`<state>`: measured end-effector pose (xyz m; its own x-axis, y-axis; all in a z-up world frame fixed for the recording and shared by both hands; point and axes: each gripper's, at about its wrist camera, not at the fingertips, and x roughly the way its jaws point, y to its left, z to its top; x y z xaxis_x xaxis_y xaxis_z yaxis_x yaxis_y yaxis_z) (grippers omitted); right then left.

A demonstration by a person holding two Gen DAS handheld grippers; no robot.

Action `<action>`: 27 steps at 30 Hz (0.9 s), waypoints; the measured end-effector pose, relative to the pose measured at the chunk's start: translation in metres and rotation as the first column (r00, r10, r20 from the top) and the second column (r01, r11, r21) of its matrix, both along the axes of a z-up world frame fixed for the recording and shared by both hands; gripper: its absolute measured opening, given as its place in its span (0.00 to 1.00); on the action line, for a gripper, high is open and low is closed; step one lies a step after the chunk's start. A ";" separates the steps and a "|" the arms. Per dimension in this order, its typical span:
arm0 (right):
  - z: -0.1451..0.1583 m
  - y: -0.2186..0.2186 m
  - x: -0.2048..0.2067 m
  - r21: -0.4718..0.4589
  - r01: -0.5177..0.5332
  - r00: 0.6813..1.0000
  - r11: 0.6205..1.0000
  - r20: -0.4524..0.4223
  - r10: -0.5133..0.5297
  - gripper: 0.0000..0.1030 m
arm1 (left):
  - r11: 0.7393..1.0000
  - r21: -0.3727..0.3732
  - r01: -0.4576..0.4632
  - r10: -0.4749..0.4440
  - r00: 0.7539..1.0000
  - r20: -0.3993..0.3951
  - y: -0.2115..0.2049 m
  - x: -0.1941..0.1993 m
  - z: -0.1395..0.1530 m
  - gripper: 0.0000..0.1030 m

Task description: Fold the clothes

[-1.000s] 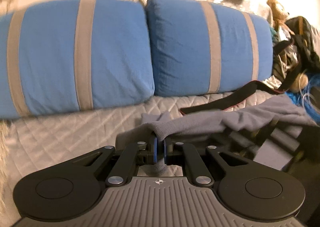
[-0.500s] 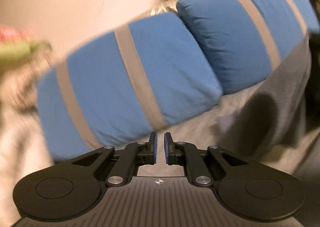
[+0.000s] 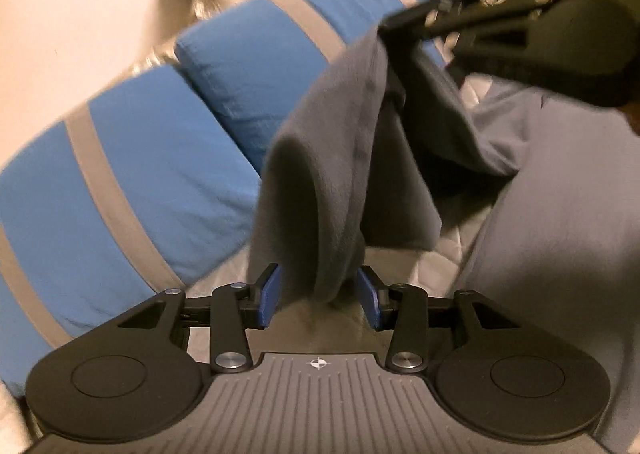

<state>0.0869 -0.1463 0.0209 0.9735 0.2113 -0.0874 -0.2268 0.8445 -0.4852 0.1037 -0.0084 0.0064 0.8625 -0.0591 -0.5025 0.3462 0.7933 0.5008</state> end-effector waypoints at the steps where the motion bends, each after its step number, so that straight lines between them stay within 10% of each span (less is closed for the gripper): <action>1: 0.000 0.000 0.000 0.000 -0.001 1.000 1.000 0.000 0.001 0.03 | 1.000 0.005 -0.002 0.002 1.000 -0.004 -0.001 0.004 -0.003 0.36; 9: 0.002 -0.002 -0.002 0.000 -0.002 1.000 1.000 0.002 0.002 0.03 | 1.000 0.027 -0.006 0.006 1.000 0.004 -0.008 0.025 -0.018 0.06; 15: 0.001 -0.007 0.002 0.004 0.013 1.000 1.000 -0.010 -0.013 0.03 | 0.972 0.216 -0.090 0.068 0.992 0.107 -0.013 0.019 0.001 0.05; 21: -0.002 0.001 -0.003 -0.030 -0.034 0.999 0.999 -0.040 0.033 0.03 | 0.808 0.507 -0.302 0.105 0.919 0.380 -0.010 -0.002 0.016 0.03; 27: -0.016 0.013 -0.013 -0.117 -0.101 0.990 0.988 -0.111 0.088 0.04 | 0.723 0.641 -0.258 0.040 0.942 0.334 0.001 -0.038 -0.003 0.03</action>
<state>0.0737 -0.1336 0.0053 0.9336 0.2833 -0.2192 -0.3581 0.7527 -0.5524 0.0660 -0.0079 0.0030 0.9360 0.3383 -0.0974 0.0137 0.2414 0.9703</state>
